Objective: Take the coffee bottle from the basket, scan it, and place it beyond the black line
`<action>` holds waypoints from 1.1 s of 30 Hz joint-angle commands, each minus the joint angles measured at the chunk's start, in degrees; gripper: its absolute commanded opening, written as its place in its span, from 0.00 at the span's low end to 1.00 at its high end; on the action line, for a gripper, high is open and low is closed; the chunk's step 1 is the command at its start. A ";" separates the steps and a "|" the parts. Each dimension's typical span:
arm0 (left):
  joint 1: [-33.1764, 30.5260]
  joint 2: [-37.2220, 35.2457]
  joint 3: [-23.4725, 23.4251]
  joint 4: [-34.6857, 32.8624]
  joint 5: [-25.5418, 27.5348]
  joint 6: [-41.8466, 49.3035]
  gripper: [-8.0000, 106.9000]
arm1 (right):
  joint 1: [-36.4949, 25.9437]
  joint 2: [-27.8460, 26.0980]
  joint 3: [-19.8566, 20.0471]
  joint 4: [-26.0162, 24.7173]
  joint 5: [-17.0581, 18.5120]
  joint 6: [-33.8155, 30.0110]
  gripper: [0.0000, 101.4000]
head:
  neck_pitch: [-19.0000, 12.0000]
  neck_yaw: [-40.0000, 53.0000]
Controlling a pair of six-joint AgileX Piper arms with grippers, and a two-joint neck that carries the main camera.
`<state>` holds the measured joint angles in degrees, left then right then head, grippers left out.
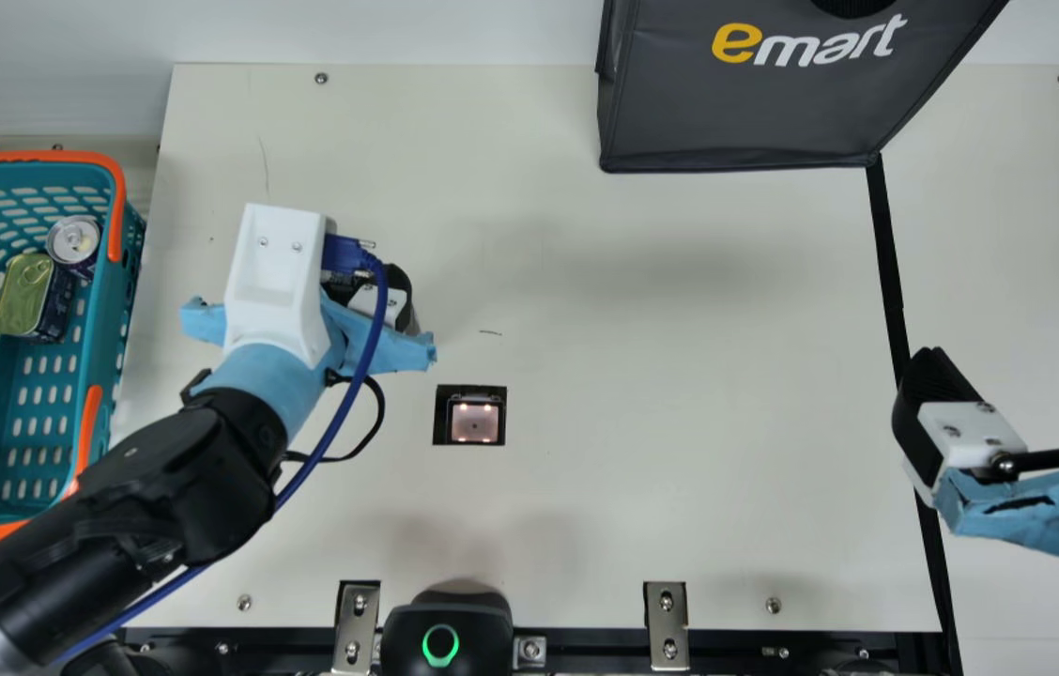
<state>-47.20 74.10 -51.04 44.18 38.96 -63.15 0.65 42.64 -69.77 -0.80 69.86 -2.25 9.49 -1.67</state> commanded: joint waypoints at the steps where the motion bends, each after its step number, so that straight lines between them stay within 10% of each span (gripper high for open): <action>1: 0.45 -0.40 0.09 -0.71 -1.18 3.01 0.16 | 0.00 0.00 0.00 0.00 0.00 0.00 0.90 | -1.57 0.09; 33: 5.47 -3.36 -1.47 -37.68 -11.38 57.46 0.16 | 0.00 0.00 0.00 0.05 0.13 0.00 0.90 | -1.57 0.09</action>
<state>-41.87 70.86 -52.32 10.81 27.40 -12.45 0.65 42.64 -69.77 -0.75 69.94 -2.25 9.49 -1.67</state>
